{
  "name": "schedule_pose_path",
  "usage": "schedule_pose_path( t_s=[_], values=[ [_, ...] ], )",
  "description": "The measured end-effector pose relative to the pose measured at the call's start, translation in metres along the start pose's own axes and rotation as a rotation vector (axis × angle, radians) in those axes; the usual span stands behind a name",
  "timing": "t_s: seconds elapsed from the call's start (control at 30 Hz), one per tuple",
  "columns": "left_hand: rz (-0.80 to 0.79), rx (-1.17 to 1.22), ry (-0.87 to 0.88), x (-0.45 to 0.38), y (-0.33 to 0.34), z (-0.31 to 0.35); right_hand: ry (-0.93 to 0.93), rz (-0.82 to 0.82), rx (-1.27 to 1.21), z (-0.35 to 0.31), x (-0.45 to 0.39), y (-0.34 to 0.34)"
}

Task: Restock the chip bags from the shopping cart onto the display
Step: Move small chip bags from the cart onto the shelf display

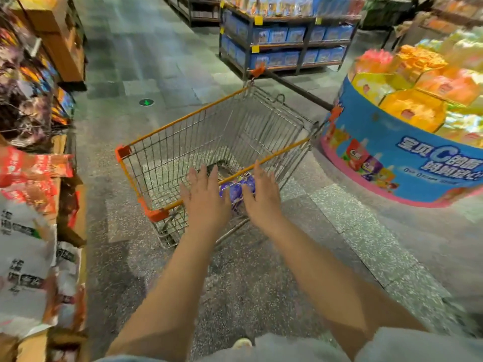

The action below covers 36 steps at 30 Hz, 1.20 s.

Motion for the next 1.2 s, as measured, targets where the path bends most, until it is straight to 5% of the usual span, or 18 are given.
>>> schedule_pose_path(
  t_s=[0.43,0.9,1.2],
  values=[
    [0.123,-0.215,0.19,-0.153,0.051,-0.015,-0.119,-0.06,0.212,0.02,-0.156,0.028],
    [0.06,-0.246,0.3,-0.33,0.118,-0.061,-0.112,-0.202,0.2,0.032,-0.346,0.128],
    [-0.098,-0.244,0.325,-0.392,0.226,-0.1,-0.214,-0.226,0.45,0.069,-0.427,0.177]
  ],
)
Point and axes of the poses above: each hand's wrist, its own x-axis away from the middle knuckle, its own y-axis out of the palm, z = x × y, the point moved 9 cm from there along -x, towards the middle knuckle, and after that the axes turned 2 degrees about y, right-handed, at the moved point
